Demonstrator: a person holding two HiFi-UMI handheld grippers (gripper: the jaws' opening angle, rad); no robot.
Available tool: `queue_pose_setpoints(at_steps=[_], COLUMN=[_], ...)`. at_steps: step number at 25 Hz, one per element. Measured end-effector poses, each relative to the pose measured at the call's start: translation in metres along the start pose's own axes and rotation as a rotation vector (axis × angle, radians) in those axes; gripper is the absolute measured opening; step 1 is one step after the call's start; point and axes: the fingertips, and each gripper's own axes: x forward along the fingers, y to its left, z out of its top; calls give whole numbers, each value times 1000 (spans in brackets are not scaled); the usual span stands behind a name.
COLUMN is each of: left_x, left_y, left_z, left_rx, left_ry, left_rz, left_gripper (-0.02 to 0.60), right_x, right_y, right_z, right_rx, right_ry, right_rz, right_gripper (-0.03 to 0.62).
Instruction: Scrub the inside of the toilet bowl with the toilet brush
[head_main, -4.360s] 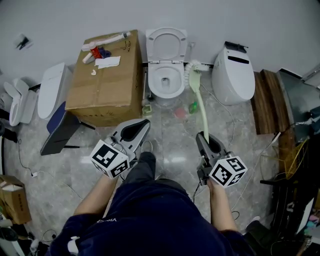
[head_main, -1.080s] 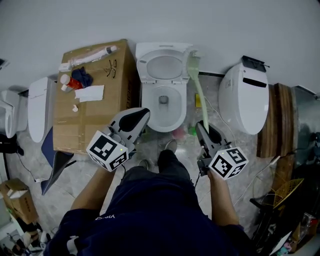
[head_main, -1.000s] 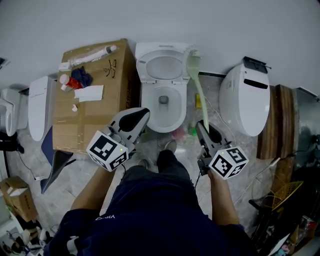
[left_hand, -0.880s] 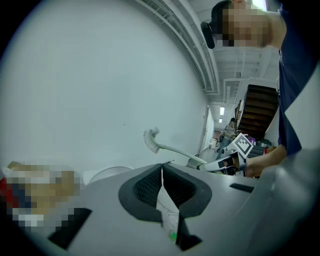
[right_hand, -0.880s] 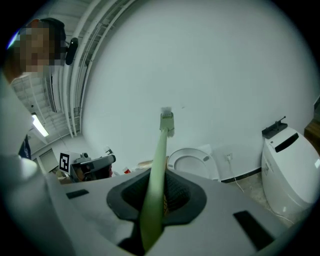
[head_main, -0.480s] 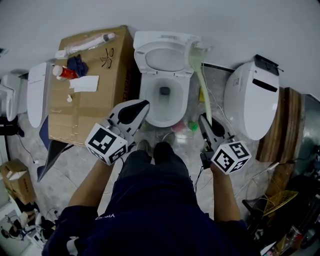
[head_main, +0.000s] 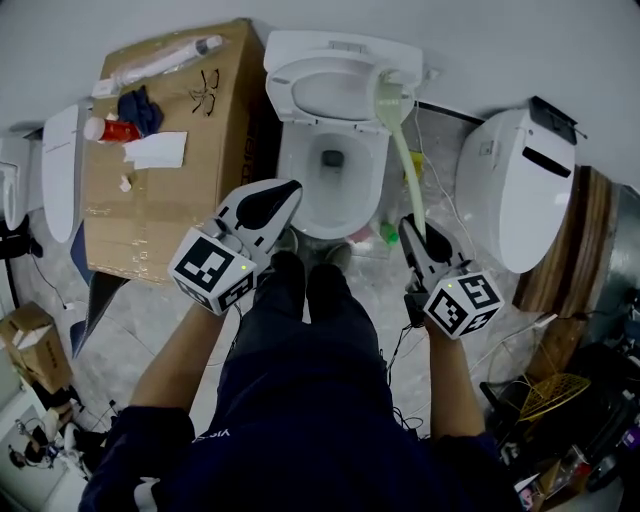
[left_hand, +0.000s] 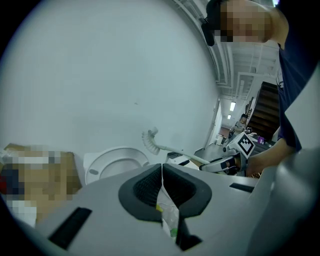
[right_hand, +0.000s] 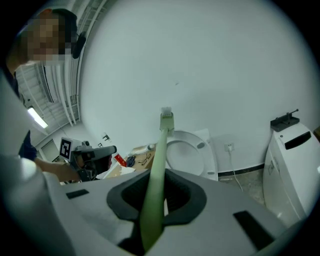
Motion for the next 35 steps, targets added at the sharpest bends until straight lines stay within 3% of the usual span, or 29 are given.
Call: queue_pose_setpoints(at_steps=[10,18,26,35], left_x=[37,52,64,83], left_y=[62,95,115,128], left_z=[-68,-135,-184,-223], left_rx=[-32,-80,-127,-157], left_ry=[96,156,176,185], left_rz=[-34,-30,-18,-21], left_gripper=[35,35,35,35], right_x=[65,116,162,206], right_y=[-15,-34,-69,-104], right_z=[-65,-148,-223,-279], right_rx=[-41,-118,-127,-162], right_ry=[157,339,476,577], right_rz=[-17,-5,3,-9], right_gripper=[58,58,58,58])
